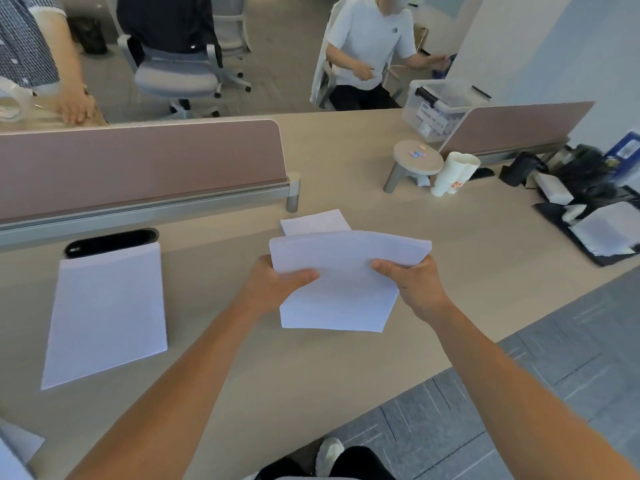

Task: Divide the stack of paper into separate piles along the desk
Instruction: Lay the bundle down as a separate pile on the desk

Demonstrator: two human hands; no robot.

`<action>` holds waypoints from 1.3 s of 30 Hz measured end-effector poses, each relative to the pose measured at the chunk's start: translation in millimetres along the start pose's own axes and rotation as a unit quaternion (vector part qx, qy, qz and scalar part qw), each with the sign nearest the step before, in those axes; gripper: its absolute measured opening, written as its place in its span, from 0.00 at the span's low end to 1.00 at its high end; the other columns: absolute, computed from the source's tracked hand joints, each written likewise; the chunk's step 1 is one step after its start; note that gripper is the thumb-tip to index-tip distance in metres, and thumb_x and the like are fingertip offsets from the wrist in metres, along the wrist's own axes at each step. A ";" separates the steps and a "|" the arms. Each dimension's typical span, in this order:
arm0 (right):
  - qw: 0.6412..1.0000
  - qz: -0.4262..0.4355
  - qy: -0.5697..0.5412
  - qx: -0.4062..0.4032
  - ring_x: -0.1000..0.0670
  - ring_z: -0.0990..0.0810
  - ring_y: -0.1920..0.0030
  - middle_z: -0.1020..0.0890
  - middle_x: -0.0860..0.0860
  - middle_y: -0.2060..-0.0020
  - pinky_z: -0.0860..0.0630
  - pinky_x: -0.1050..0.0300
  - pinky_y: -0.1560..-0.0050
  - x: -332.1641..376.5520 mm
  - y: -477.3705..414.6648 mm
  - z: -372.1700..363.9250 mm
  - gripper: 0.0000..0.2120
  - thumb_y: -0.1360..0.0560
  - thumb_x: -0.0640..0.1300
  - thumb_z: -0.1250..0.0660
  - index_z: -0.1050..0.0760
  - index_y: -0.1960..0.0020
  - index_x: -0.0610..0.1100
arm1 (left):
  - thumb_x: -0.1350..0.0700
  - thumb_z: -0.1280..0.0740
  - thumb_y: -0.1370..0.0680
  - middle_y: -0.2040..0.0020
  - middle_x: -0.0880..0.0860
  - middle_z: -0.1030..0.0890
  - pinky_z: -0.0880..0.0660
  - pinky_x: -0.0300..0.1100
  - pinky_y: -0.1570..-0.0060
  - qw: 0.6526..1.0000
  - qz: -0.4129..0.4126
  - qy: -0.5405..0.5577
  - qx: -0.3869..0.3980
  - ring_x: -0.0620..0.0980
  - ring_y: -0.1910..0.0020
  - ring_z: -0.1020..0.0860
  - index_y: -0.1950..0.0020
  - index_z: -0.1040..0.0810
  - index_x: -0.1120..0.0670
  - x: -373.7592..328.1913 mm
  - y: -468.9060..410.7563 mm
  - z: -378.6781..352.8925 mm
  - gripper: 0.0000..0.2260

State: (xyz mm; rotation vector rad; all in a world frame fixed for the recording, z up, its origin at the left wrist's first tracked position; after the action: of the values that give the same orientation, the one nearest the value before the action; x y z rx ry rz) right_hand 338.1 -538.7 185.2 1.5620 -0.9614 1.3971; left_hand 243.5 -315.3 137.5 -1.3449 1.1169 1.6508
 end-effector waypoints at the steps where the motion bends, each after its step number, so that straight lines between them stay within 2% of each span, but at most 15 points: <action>1: 1.000 0.009 0.001 -0.009 0.48 0.14 0.53 0.13 0.49 0.55 0.19 0.56 0.56 6.7 -3.6 8.6 0.11 0.31 0.31 0.26 0.17 0.52 0.44 | 0.58 0.22 0.29 0.54 0.48 0.14 0.20 0.46 0.52 1.000 -0.002 -0.004 0.009 0.45 0.56 0.16 0.55 0.18 0.46 -6.0 -3.6 -8.5 0.09; 3: 0.999 0.023 -0.005 -0.023 0.49 0.14 0.54 0.13 0.50 0.55 0.19 0.58 0.57 16.7 -11.4 26.2 0.11 0.30 0.31 0.27 0.18 0.52 0.44 | 0.55 0.23 0.28 0.54 0.48 0.14 0.20 0.45 0.54 1.000 -0.005 -0.015 0.022 0.45 0.56 0.16 0.54 0.17 0.48 -12.9 -12.5 -28.0 0.06; 7: 0.999 0.036 -0.016 -0.030 0.49 0.14 0.54 0.13 0.50 0.55 0.19 0.57 0.57 23.0 -36.4 64.0 0.11 0.30 0.31 0.26 0.18 0.52 0.44 | 0.53 0.26 0.26 0.59 0.40 0.17 0.25 0.33 0.63 0.999 -0.011 -0.029 -0.010 0.31 0.65 0.20 0.55 0.19 0.45 -24.7 -30.6 -69.4 0.04; 9: 0.999 0.038 -0.016 -0.023 0.49 0.14 0.54 0.13 0.51 0.55 0.19 0.57 0.57 23.6 -56.3 87.3 0.11 0.30 0.32 0.26 0.17 0.53 0.45 | 0.51 0.26 0.26 0.61 0.40 0.17 0.25 0.32 0.65 0.999 -0.011 -0.037 -0.032 0.32 0.66 0.19 0.57 0.19 0.46 -30.7 -44.5 -92.3 0.03; 13: 0.999 0.033 -0.009 -0.006 0.51 0.14 0.54 0.13 0.52 0.55 0.19 0.59 0.57 29.3 -112.4 144.0 0.08 0.30 0.36 0.25 0.17 0.55 0.47 | 0.49 0.26 0.26 0.61 0.44 0.15 0.20 0.38 0.63 0.996 0.000 -0.034 -0.083 0.39 0.64 0.17 0.57 0.17 0.50 -45.3 -84.6 -146.3 0.05; 16: 0.998 0.027 0.050 0.013 0.56 0.15 0.57 0.13 0.55 0.58 0.20 0.62 0.59 34.4 -162.0 192.8 0.02 0.25 0.43 0.28 0.17 0.53 0.46 | 0.51 0.26 0.26 0.62 0.42 0.15 0.21 0.34 0.64 0.994 0.006 -0.008 -0.112 0.37 0.65 0.17 0.58 0.17 0.48 -61.9 -119.0 -191.0 0.03; 17: 0.997 0.025 0.077 0.020 0.57 0.16 0.58 0.14 0.56 0.58 0.20 0.61 0.58 33.3 -177.9 208.7 0.03 0.24 0.45 0.30 0.18 0.52 0.46 | 0.52 0.25 0.26 0.63 0.41 0.15 0.21 0.34 0.64 0.993 0.011 0.007 -0.121 0.37 0.64 0.17 0.58 0.17 0.47 -65.3 -132.0 -203.3 0.02; 20: 0.992 -0.031 0.095 0.073 0.53 0.16 0.57 0.14 0.52 0.56 0.19 0.54 0.54 11.9 -216.8 242.5 0.09 0.21 0.50 0.34 0.19 0.50 0.47 | 0.53 0.25 0.26 0.61 0.42 0.14 0.19 0.40 0.61 0.987 0.058 0.062 -0.138 0.42 0.62 0.16 0.56 0.17 0.48 -64.2 -168.5 -233.1 0.02; 23: 0.988 -0.058 0.104 0.097 0.55 0.16 0.58 0.14 0.55 0.58 0.19 0.56 0.57 -12.3 -249.1 258.7 0.08 0.19 0.49 0.36 0.19 0.51 0.49 | 0.52 0.25 0.27 0.54 0.49 0.14 0.19 0.49 0.53 0.981 0.115 0.070 -0.142 0.51 0.55 0.16 0.53 0.17 0.51 -51.8 -202.7 -256.2 0.06; 27: 0.980 -0.091 0.143 0.101 0.53 0.18 0.58 0.16 0.54 0.57 0.21 0.55 0.57 -49.2 -295.5 273.4 0.08 0.19 0.47 0.37 0.19 0.53 0.50 | 0.51 0.25 0.26 0.51 0.52 0.16 0.22 0.42 0.59 0.967 0.202 0.067 -0.143 0.50 0.56 0.18 0.47 0.18 0.54 -19.9 -246.6 -277.8 0.11; 30: 0.974 -0.127 0.162 0.094 0.55 0.21 0.62 0.18 0.55 0.61 0.25 0.59 0.62 -89.9 -325.4 284.4 0.09 0.19 0.45 0.37 0.21 0.56 0.50 | 0.51 0.25 0.27 0.52 0.52 0.17 0.22 0.42 0.55 0.955 0.242 0.041 -0.168 0.51 0.56 0.19 0.44 0.19 0.58 15.7 -278.2 -288.4 0.16; 34: 0.965 -0.163 0.196 0.066 0.52 0.20 0.59 0.18 0.49 0.55 0.24 0.58 0.59 -144.2 -359.0 297.5 0.08 0.19 0.43 0.37 0.20 0.47 0.44 | 0.51 0.27 0.25 0.53 0.51 0.19 0.27 0.42 0.52 0.938 0.297 0.025 -0.176 0.52 0.52 0.22 0.44 0.21 0.60 62.5 -311.4 -310.3 0.16; 36: 0.957 -0.173 0.225 0.062 0.49 0.21 0.56 0.18 0.48 0.54 0.25 0.55 0.55 -169.1 -372.2 305.5 0.09 0.20 0.45 0.36 0.20 0.45 0.42 | 0.50 0.28 0.25 0.49 0.51 0.23 0.32 0.42 0.51 0.928 0.327 0.021 -0.177 0.51 0.50 0.26 0.43 0.23 0.57 80.9 -326.0 -317.8 0.15; 39: 0.949 -0.201 0.238 0.055 0.47 0.21 0.56 0.18 0.47 0.55 0.26 0.54 0.55 -199.6 -388.9 314.7 0.10 0.20 0.45 0.36 0.19 0.47 0.41 | 0.47 0.28 0.26 0.44 0.50 0.20 0.33 0.42 0.50 0.920 0.351 0.002 -0.173 0.49 0.49 0.26 0.36 0.21 0.57 105.4 -347.1 -319.8 0.22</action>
State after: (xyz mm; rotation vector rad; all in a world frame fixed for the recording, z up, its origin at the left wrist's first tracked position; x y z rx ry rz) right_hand 795.7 -677.4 -62.7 1.3115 -0.2601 1.4471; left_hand 653.9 -485.4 -53.6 -1.2192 1.4678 2.4558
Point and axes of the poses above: each hand's wrist, its own y-axis away from the middle knuckle, its own z-axis out of the back of the hand, x = y × z, the point moved 6 cm from there along -y, towards the middle knuckle
